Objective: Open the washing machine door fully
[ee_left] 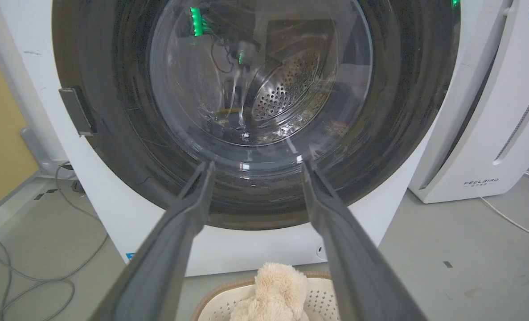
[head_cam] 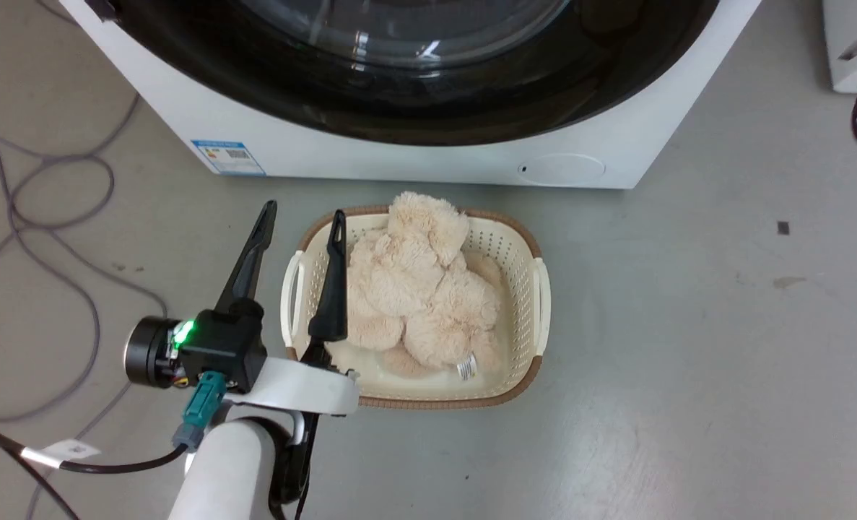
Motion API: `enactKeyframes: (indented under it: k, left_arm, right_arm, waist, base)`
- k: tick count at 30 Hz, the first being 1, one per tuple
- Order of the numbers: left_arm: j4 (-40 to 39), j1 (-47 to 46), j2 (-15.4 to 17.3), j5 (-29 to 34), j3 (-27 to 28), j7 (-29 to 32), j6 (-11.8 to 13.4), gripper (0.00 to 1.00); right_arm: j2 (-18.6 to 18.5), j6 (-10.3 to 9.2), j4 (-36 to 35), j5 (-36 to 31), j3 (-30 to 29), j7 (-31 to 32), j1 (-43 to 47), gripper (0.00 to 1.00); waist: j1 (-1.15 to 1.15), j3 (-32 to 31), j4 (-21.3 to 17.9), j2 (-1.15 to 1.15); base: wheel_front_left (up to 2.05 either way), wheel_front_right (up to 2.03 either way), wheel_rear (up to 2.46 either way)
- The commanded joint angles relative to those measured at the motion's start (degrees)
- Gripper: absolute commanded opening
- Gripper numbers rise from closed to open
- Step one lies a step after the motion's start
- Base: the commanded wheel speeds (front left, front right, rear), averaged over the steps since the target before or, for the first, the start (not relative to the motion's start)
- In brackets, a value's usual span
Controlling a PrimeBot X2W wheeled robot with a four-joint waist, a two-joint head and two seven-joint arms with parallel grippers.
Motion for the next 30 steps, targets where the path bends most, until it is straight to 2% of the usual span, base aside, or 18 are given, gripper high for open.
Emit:
enactKeyframes:
  k: [1,18,30]
  left_arm:
    - [-0.28,-1.45,0.10,-0.38,-0.34,-0.65,0.21,1.00]
    - [0.33,-4.09,0.04,-1.65,-2.48,-2.69,0.89,1.00]
    - [1.19,-3.50,0.02,-1.96,-2.71,-2.77,0.96,1.00]
  right_arm:
    - [-0.21,0.05,1.87,1.65,1.02,1.05,-3.20,0.00]
    - [-1.81,0.06,12.63,11.11,6.88,16.57,-14.81,0.00]
    - [-2.16,0.06,12.08,11.63,7.94,22.80,-11.03,0.00]
  waist:
    - [-0.01,0.77,0.25,0.00]
    - [-0.01,3.26,0.98,0.00]
    - [-0.01,0.94,0.70,0.00]
  base:
    - [0.00,0.00,0.00]
    - [0.00,0.00,0.00]
    - [0.00,0.00,0.00]
